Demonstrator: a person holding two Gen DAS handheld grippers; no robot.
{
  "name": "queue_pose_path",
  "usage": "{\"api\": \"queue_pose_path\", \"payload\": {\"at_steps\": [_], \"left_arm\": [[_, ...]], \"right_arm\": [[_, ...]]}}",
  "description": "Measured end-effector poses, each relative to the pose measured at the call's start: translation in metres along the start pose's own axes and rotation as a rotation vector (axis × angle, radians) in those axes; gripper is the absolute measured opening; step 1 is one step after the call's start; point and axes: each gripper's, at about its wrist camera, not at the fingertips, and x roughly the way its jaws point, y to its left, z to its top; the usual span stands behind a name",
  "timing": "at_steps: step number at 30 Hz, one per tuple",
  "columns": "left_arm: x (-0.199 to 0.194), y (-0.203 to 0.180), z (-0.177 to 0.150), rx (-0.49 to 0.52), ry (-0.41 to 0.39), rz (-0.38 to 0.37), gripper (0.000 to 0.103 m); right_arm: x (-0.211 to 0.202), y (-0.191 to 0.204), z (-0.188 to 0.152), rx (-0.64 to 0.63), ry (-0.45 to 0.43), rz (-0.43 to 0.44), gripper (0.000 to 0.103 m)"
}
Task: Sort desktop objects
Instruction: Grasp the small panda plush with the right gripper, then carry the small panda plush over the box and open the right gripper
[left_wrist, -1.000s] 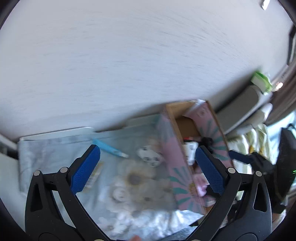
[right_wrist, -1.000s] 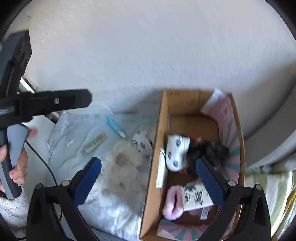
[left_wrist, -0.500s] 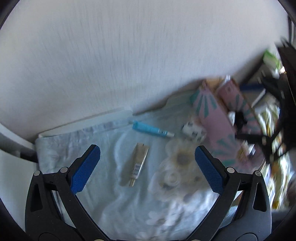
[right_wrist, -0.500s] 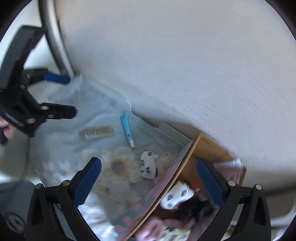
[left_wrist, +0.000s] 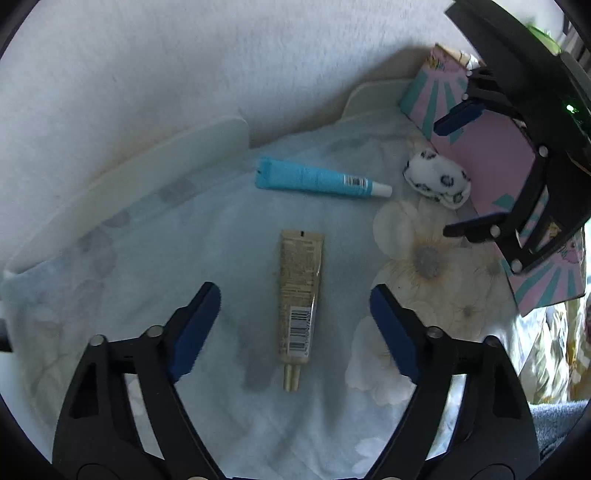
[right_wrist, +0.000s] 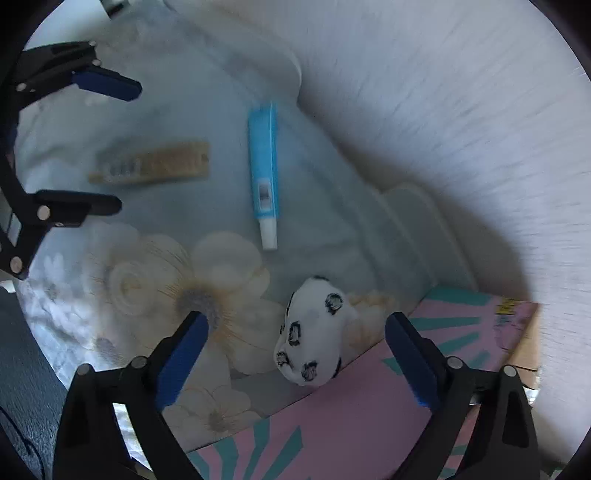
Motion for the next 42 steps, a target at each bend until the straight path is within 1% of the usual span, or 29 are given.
{"api": "queue_pose_path", "payload": {"at_steps": [1,2,3,5,7,8,9,10,11,12,13,14,15,16,17,22,26,29,31,32,33,35,36,38,41,42], "left_arm": [[0.005,0.0,-0.001,0.003,0.009,-0.007,0.074],[0.008,0.001,-0.002,0.004,0.014,-0.012,0.07],[0.012,0.001,-0.003,0.007,0.022,-0.017,0.067],[0.012,0.0,-0.004,0.026,0.002,-0.013,0.066],[0.012,-0.001,-0.004,0.036,0.006,-0.015,0.063],[0.012,-0.001,-0.003,0.041,0.007,-0.011,0.056],[0.011,0.0,-0.003,0.043,0.006,0.001,0.047],[0.011,0.001,-0.002,0.042,0.007,0.006,0.043],[0.01,0.003,-0.002,0.037,0.009,0.002,0.036],[0.009,0.005,-0.001,0.032,0.012,-0.004,0.033],[0.009,0.007,-0.001,0.028,0.013,-0.006,0.031],[0.008,0.008,-0.001,0.028,0.014,-0.003,0.027],[0.008,0.009,-0.001,0.031,0.013,0.005,0.023],[0.008,0.009,-0.001,0.031,0.013,0.007,0.023],[0.007,0.011,-0.002,0.025,0.013,0.002,0.023],[0.004,0.014,-0.002,0.009,0.014,-0.003,0.022],[-0.007,0.015,-0.007,0.001,0.012,-0.008,0.022],[-0.018,0.015,-0.011,0.004,0.014,0.004,0.022],[-0.036,0.017,-0.011,-0.009,0.006,0.002,0.022],[-0.046,0.016,-0.01,-0.009,-0.004,0.006,0.018],[-0.053,0.016,-0.009,-0.007,-0.013,0.011,0.015],[-0.077,0.013,-0.006,-0.009,-0.041,0.021,0.015],[-0.079,0.008,-0.001,-0.013,-0.048,0.023,0.015],[-0.103,0.008,0.002,-0.013,-0.08,0.036,0.015],[-0.115,0.005,0.004,-0.022,-0.093,0.06,0.014],[-0.118,0.004,0.005,-0.031,-0.093,0.06,0.014]], "right_arm": [[0.006,0.0,0.001,-0.004,0.023,-0.002,0.091],[0.009,0.0,0.001,-0.005,0.033,-0.004,0.087],[0.013,0.0,0.001,-0.013,0.049,-0.002,0.086],[0.021,-0.001,0.001,-0.015,0.078,0.002,0.079],[0.027,-0.003,0.001,-0.01,0.101,0.017,0.07],[0.03,-0.004,0.001,-0.005,0.11,0.027,0.066],[0.031,-0.005,0.001,0.001,0.111,0.037,0.066],[0.03,-0.006,0.001,0.007,0.108,0.042,0.063],[0.03,-0.006,0.001,0.01,0.106,0.045,0.06],[0.03,-0.006,0.0,0.01,0.105,0.053,0.058],[0.029,-0.006,0.0,0.01,0.104,0.064,0.053],[0.029,-0.007,0.0,0.012,0.102,0.072,0.047],[0.029,-0.007,-0.001,0.017,0.099,0.084,0.044],[0.028,-0.007,-0.001,0.024,0.096,0.102,0.037],[0.028,-0.007,-0.001,0.031,0.096,0.116,0.034],[0.029,-0.004,-0.003,0.037,0.089,0.128,0.031],[0.026,-0.002,-0.005,0.048,0.074,0.113,0.03],[0.015,0.001,-0.007,0.056,0.051,0.143,0.03],[0.003,0.004,-0.009,0.063,0.023,0.156,0.03],[-0.005,0.006,-0.01,0.061,0.006,0.161,0.03],[-0.015,0.007,-0.013,0.064,-0.015,0.166,0.03],[-0.034,0.009,-0.018,0.073,-0.049,0.174,0.03],[-0.045,0.01,-0.022,0.078,-0.069,0.17,0.03],[-0.064,0.011,-0.029,0.079,-0.1,0.164,0.03],[-0.089,0.017,-0.044,0.069,-0.13,0.138,0.03],[-0.094,0.009,-0.041,0.063,-0.139,0.127,0.03]]}}
